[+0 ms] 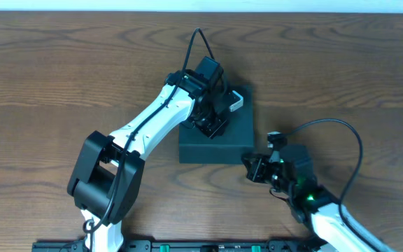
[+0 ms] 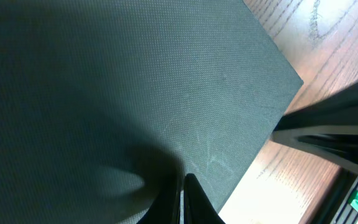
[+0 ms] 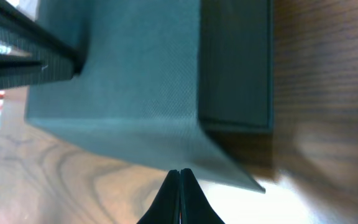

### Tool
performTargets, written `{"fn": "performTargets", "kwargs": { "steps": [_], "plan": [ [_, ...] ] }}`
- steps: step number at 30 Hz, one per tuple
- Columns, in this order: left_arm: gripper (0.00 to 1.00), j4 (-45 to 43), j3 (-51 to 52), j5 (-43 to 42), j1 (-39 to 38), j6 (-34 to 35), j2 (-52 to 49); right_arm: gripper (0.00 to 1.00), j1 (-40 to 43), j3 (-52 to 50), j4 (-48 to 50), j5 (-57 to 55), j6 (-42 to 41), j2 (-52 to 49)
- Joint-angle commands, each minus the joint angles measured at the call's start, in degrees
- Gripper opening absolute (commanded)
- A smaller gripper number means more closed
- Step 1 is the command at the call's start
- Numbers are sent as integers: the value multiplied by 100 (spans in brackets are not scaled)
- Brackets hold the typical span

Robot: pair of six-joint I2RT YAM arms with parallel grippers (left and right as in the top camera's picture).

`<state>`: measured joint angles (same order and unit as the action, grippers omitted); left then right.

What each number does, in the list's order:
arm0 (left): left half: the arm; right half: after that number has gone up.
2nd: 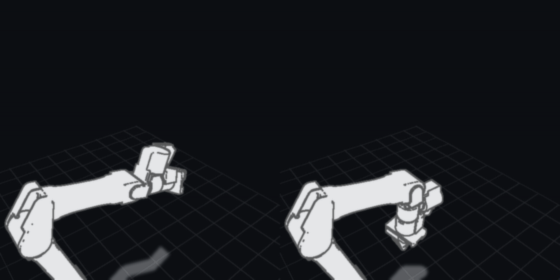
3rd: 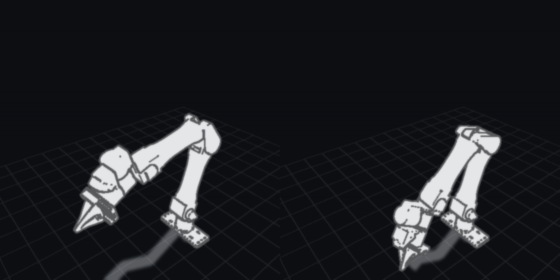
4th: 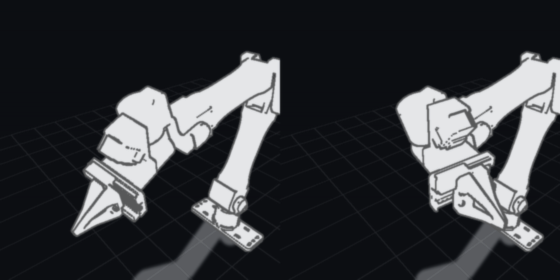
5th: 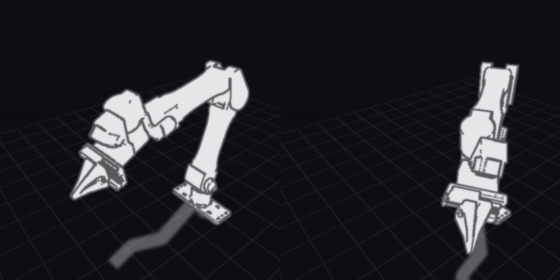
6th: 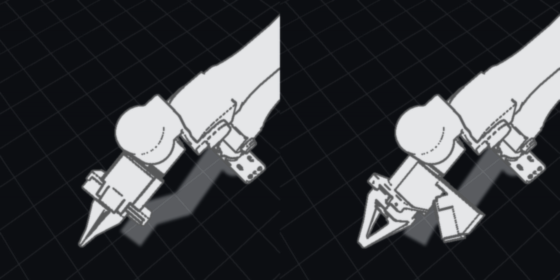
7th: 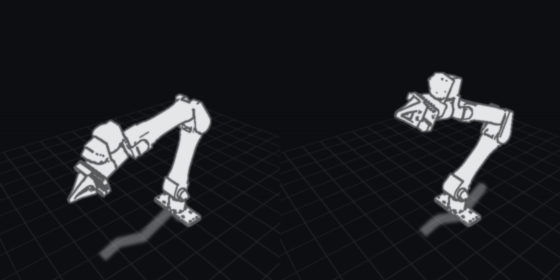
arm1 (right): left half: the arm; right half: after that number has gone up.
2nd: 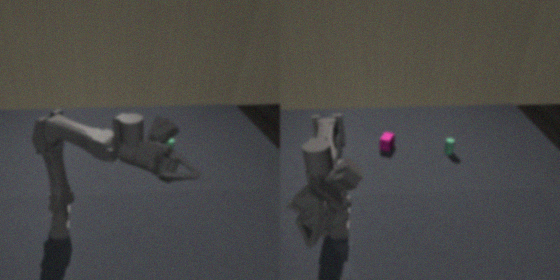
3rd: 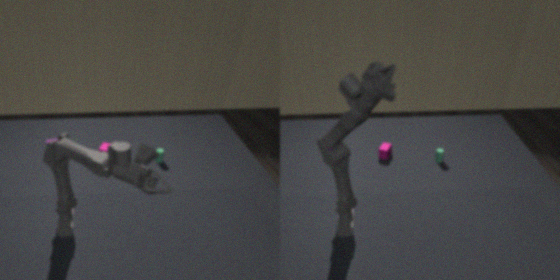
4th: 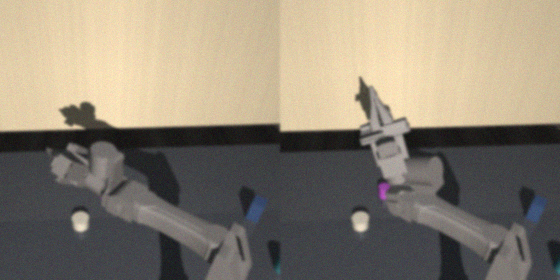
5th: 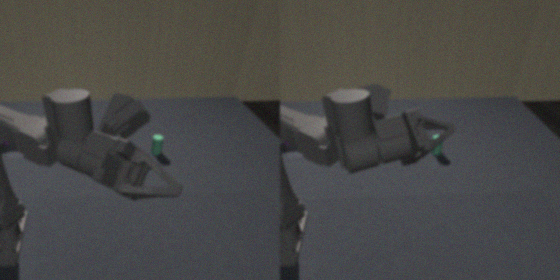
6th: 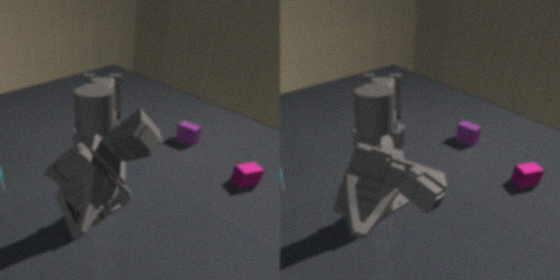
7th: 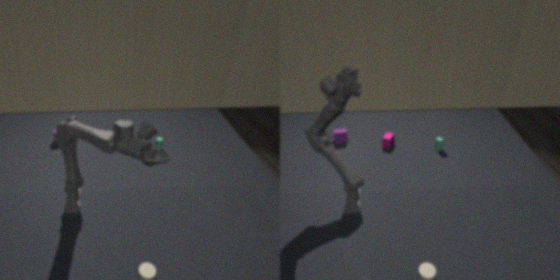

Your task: Pack container

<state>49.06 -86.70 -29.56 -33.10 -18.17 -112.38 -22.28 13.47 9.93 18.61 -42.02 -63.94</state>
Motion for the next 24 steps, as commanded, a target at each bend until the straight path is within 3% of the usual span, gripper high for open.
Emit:
{"fn": "performTargets", "kwargs": {
  "steps": [1,6,12,20,24],
  "plan": [
    [6,35,140,164,-2,4,17,2,-203,-2,459,-647,-387,-577],
    [6,35,140,164,-2,4,17,2,-212,4,1467,-820,-466,-1307],
    [5,101,131,168,11,26,66,2,-212,24,1576,-334,-463,-1298],
    [6,824,-133,170,260,94,1187,2,-201,234,216,-11,-184,223],
    [6,1250,-133,170,564,111,2280,2,-201,844,-1539,-149,763,1482]
  ]
}}
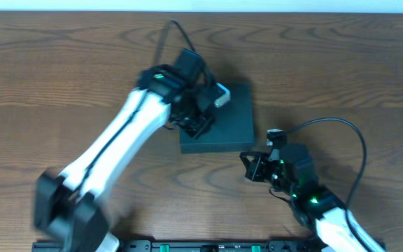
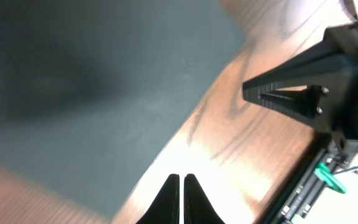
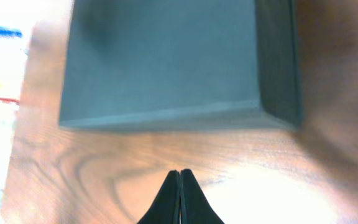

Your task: Pack container

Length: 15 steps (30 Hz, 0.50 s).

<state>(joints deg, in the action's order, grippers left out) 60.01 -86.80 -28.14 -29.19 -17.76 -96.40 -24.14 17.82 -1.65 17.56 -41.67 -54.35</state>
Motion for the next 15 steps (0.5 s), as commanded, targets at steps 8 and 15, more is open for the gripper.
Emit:
{"fn": "performTargets", "kwargs": {
  "steps": [8,15],
  "plan": [
    [6,669,-94,352,330,271,2566,2,-15,1937,-3316,-476,2793,2072],
    [96,732,-94,350,330,540,2900,99,-15,2258,-3696,-470,2949,2308]
  ]
}}
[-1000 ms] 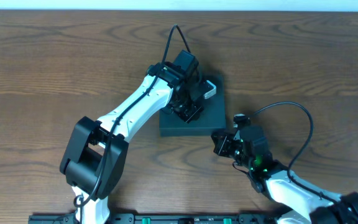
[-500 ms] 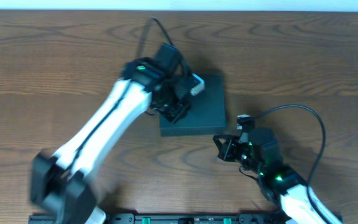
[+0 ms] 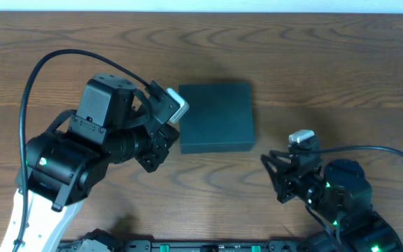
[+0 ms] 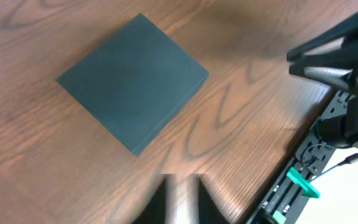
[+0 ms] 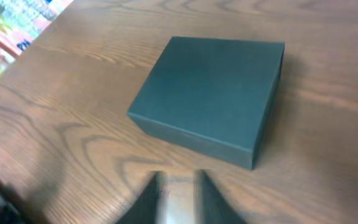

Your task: Pack container

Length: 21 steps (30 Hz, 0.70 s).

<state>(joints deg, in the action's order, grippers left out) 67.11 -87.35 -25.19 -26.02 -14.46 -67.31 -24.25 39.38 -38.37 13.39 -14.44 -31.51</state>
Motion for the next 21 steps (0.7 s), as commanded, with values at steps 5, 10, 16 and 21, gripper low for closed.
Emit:
{"fn": "performTargets", "kwargs": {
  "steps": [5,10,16,21],
  "plan": [
    [95,59,-39,57,13,378,-28,99,-4,101,-87,-52,229,11],
    [96,59,-39,55,13,378,-31,99,-4,101,-179,-52,229,11],
    [95,59,-39,55,13,378,-31,99,-4,101,-179,-52,229,11],
    [96,179,-39,382,24,376,61,99,-4,101,-179,-52,229,11]
  ]
}}
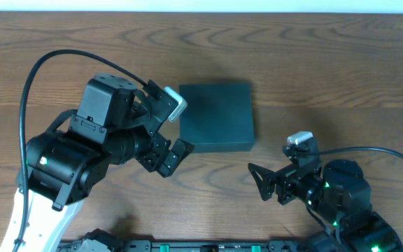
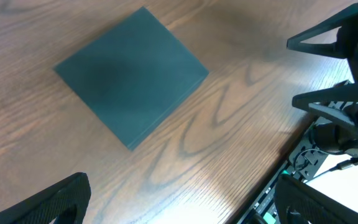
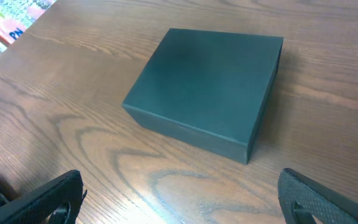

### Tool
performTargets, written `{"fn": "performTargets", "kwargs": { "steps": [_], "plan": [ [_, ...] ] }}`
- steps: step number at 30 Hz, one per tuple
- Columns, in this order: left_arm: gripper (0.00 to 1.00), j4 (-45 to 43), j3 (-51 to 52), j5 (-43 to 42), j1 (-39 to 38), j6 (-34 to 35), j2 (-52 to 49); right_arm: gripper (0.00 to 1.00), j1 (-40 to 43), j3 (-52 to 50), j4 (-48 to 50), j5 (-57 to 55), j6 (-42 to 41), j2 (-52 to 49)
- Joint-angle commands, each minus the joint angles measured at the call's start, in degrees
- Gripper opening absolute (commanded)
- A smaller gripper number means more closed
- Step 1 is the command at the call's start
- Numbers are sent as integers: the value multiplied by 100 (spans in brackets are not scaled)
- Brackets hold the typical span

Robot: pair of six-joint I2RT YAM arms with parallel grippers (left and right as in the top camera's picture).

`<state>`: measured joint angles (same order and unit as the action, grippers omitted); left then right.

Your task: Pack container

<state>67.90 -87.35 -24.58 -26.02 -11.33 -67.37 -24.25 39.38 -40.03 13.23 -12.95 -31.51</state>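
A closed dark green box lies flat on the wooden table, its lid on; what is inside is hidden. My left gripper hovers off the box's front left corner, open and empty. In the left wrist view the box lies ahead, with the fingers spread to the frame's edges. My right gripper hangs open and empty in front of the box's right side. The right wrist view shows the whole box beyond its wide-set fingers. Neither gripper touches the box.
The brown wooden table stretches around the box. A black rail with green parts runs along the near edge. The right arm's black cable loops over the table at the right.
Both grippers have opened wide; their fingers were close together before. Both arms and the box are where they were.
First my left gripper was shut and down on the box lid, with the right gripper shut at the box's near right corner. Then the left one was at the box's left edge. Later both arms stood back from the box, and now both grippers are open.
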Motion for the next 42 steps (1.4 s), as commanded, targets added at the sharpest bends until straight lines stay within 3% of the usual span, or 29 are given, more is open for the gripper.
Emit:
{"fn": "performTargets", "kwargs": {
  "steps": [1,4,7,12,15,18,22,29,42],
  "plan": [
    [96,160,-37,509,35,66,160,99,-4,101,-13,-37,81,11],
    [95,151,-35,719,289,63,592,99,-4,101,-13,-37,81,11],
    [96,146,-13,767,1082,61,1423,99,-4,101,-13,-37,81,11],
    [96,55,393,2035,2253,72,2855,99,-4,101,-13,-37,81,11],
    [95,-358,1235,2400,2555,339,3689,99,-4,101,-13,-37,81,11],
    [95,-1220,2787,2623,2835,1008,4706,99,-4,101,-13,-37,81,11],
    [95,-2302,4570,2369,2975,1532,5633,99,-4,101,-13,-37,81,11],
    [95,-3681,6693,1847,2975,2022,6450,99,-4,101,-13,-37,81,11],
    [95,-4470,8021,1419,2964,2330,6719,99,-4,101,-13,-37,81,11]
  ]
}}
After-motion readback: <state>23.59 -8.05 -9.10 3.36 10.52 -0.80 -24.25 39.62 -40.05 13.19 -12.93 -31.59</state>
